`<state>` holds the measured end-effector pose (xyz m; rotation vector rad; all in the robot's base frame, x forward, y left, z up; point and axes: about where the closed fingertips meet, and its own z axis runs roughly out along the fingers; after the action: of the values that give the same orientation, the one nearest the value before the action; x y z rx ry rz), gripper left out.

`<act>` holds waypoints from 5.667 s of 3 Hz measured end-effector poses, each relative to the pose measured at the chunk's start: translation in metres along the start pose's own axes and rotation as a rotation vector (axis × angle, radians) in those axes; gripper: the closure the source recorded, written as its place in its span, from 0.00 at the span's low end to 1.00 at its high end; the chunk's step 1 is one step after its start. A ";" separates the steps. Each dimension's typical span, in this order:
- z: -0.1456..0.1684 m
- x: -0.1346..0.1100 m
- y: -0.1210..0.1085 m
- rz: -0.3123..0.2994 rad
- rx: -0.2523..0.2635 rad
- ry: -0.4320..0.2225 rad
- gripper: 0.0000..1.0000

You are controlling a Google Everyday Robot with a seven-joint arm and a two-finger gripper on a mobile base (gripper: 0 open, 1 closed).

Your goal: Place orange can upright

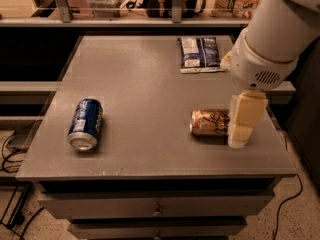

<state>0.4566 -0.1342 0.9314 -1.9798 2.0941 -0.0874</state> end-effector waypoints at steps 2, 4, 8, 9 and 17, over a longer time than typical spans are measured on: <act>0.045 -0.022 -0.009 -0.072 0.013 0.086 0.00; 0.089 -0.008 -0.011 -0.105 -0.011 0.242 0.11; 0.057 -0.025 -0.018 -0.119 0.024 0.162 0.97; 0.037 -0.033 -0.031 -0.116 0.034 -0.039 1.00; 0.024 -0.113 -0.010 0.044 -0.176 -1.247 0.35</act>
Offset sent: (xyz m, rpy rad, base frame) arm 0.0314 0.0319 -0.0645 -0.1794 -0.0132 0.0602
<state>0.4763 -0.0204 0.9263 -1.3819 1.2835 1.0654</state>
